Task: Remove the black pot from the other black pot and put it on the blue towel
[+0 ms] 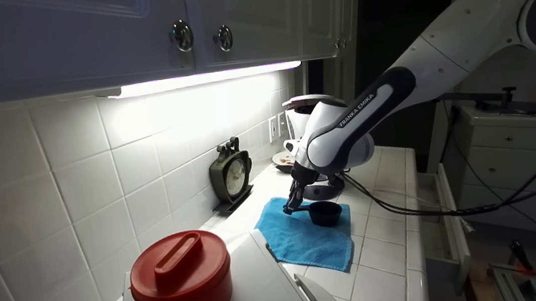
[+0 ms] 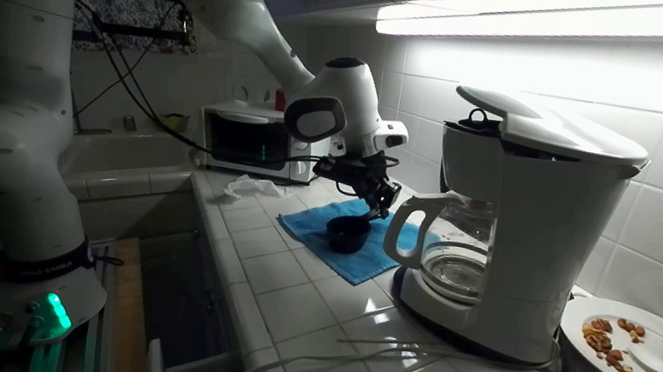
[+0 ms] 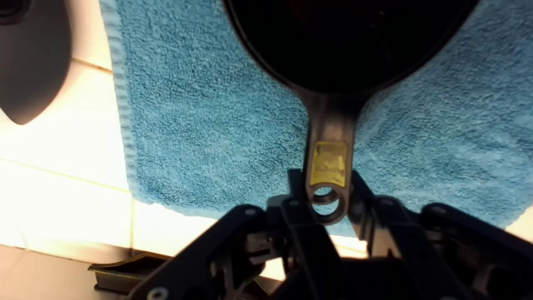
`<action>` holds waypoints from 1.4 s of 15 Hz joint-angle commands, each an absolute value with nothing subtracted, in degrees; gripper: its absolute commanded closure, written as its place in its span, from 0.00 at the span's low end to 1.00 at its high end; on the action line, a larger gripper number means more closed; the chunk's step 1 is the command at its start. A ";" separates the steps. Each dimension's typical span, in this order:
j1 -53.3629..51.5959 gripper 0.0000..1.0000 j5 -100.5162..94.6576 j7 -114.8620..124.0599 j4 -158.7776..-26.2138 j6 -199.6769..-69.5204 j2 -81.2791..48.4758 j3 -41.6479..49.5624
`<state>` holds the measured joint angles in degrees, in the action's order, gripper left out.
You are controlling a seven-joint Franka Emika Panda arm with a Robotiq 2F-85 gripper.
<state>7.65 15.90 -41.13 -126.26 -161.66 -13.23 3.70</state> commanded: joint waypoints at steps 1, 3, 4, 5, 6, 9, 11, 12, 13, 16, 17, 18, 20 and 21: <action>8.93 0.42 11.71 -36.12 -126.93 -161.35 -12.30 2.94; 9.28 0.83 10.85 -35.04 -126.94 -161.36 -12.13 2.66; 9.38 0.86 10.43 -34.46 -126.93 -161.31 -12.07 2.60; 9.46 0.92 10.24 -34.07 -126.98 -161.34 -11.97 2.54; 9.47 0.92 9.90 -33.49 -127.04 -161.45 -11.89 2.59; 9.43 0.89 8.54 -32.01 -127.30 -161.60 -11.40 2.78; 9.41 0.89 7.68 -30.99 -127.57 -161.45 -10.73 2.85; 9.24 0.89 6.98 -30.04 -127.73 -161.29 -10.33 3.08; 9.12 0.89 6.59 -29.08 -128.04 -161.16 -9.68 3.12; 8.08 0.88 2.46 -24.46 -128.39 -160.08 -8.59 4.52; 7.63 0.88 -0.06 -22.20 -128.37 -159.65 -8.49 5.33; 7.61 0.88 -1.37 -21.01 -128.42 -159.37 -8.25 5.45; 7.37 0.88 -3.96 -18.41 -128.50 -158.69 -7.95 5.91; 7.23 0.88 -5.08 -17.31 -128.50 -158.24 -7.89 6.11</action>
